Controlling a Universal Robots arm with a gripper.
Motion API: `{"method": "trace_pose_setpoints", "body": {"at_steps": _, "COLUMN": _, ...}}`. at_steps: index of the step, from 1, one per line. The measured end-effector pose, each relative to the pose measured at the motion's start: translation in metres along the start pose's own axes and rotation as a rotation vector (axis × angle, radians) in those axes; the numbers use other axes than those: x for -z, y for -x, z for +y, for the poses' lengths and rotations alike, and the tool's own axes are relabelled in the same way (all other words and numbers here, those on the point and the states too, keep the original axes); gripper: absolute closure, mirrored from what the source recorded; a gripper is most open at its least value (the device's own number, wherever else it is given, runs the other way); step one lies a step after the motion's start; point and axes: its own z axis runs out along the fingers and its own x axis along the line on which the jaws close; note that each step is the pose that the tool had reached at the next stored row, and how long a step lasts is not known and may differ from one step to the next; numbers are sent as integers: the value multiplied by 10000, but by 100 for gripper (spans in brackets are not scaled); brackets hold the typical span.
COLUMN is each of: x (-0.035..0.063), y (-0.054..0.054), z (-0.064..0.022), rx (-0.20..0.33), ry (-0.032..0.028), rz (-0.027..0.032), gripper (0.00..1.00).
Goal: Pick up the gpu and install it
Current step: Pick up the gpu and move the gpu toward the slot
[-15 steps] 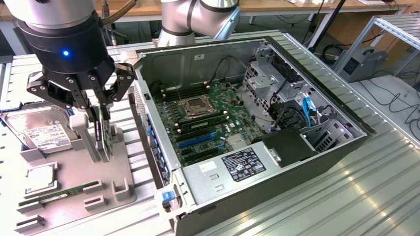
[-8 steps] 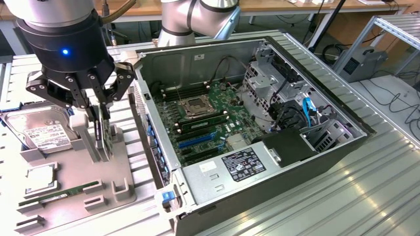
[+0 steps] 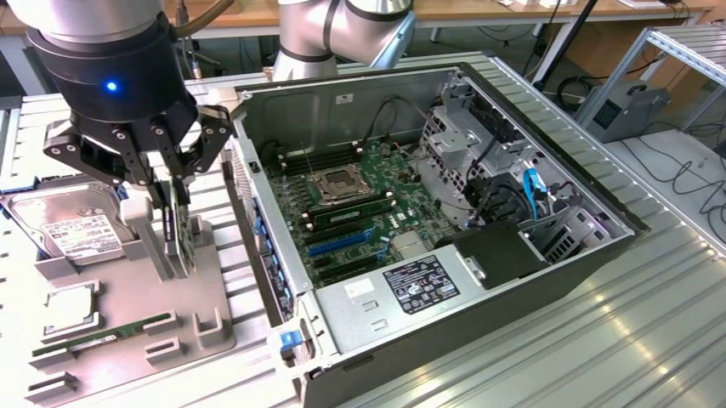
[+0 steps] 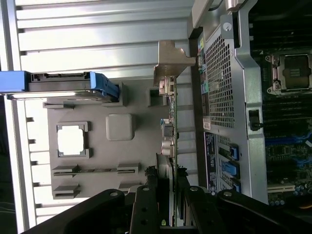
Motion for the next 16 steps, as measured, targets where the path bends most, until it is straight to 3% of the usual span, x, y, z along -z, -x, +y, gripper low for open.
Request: {"method": "trace_pose_setpoints", "body": {"at_steps": 16, "x": 44, "y": 1, "z": 2, "rx": 0, "ry": 0, "rz": 1, "gripper": 74}}
